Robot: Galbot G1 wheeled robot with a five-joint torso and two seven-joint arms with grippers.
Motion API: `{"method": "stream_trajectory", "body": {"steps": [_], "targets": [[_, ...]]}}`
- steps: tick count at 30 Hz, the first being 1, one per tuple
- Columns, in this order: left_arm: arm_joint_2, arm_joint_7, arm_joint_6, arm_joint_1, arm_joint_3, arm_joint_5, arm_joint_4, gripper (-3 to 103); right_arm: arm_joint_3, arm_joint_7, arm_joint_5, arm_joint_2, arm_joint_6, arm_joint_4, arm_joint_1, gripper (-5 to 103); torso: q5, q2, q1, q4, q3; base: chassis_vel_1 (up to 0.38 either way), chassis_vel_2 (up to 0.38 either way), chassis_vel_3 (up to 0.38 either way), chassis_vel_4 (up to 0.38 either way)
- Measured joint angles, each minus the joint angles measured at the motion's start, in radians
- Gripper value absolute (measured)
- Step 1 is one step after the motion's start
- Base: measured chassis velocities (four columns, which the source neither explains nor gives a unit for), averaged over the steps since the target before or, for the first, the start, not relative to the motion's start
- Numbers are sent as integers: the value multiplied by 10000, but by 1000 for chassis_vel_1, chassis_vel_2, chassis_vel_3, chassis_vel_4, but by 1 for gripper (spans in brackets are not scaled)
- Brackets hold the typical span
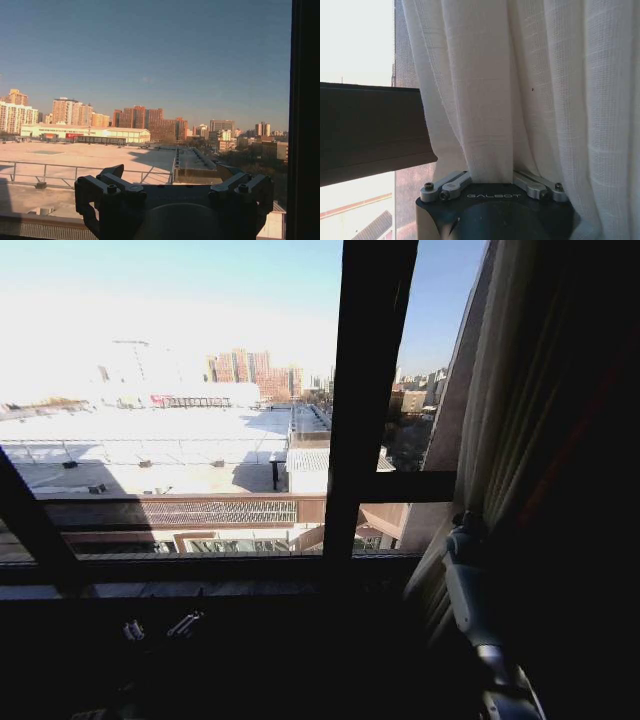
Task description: Open the curtains by pulling them apart, changing their state from closed to fully open.
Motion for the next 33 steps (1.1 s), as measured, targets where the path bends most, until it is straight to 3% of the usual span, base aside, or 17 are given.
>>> {"method": "stream_trajectory", "body": {"steps": [3, 7, 9, 16, 22, 24, 28, 29, 33], "targets": [[-14, 2, 0, -23, 2, -15, 4, 100, -49, -25, 48, -59, -1, 149, -96, 1, 0, 0, 0, -1, 0, 0, 0, 0, 0], [-57, 5, 26, -138, 30, -16, 14, 100, -548, -462, 1055, -175, -418, 1957, -1229, -1, 0, 0, 0, 2, 0, 0, 0, 0, 0], [-72, 3, 69, -205, 29, -15, 14, 100, -679, -566, 1227, -188, -514, 2456, -1560, 4, -1, 0, 0, 1, -1, 0, 0, 0, 0], [-61, -89, 574, -548, 52, -14, 14, 100, -1866, -1083, 2061, -157, -907, 5992, -3908, 37, -2, 0, 0, 3, 0, 0, 0, 0, 0], [-19, -130, 661, -656, 16, -18, 84, 100, -2177, -1952, 1978, -336, -939, 7945, -5453, 53, -5, 1, -1, 2, -1, 0, 0, 0, 0], [80, -138, 793, -731, 32, -198, 109, 100, -2193, -1987, 1879, -306, -927, 8648, -6236, 64, -3, 2, -2, 0, -2, 0, 0, 0, 0], [206, -136, 1007, -876, 33, -326, 109, 100, -2146, -1856, 1787, -171, -856, 9219, -6934, 74, -3, 1, -2, 1, -1, 0, 0, 0, 0], [244, -136, 1067, -935, 25, -336, 114, 100, -2086, -1823, 1717, -109, -754, 9430, -7267, 85, -2, 1, -2, 1, -1, 0, 0, 0, 0], [223, -164, 1106, -962, 22, -337, 130, 100, -1943, -1810, 1452, 72, -569, 9834, -7839, 95, -2, 1, -2, 1, -1, 0, 0, 0, 0]]}}
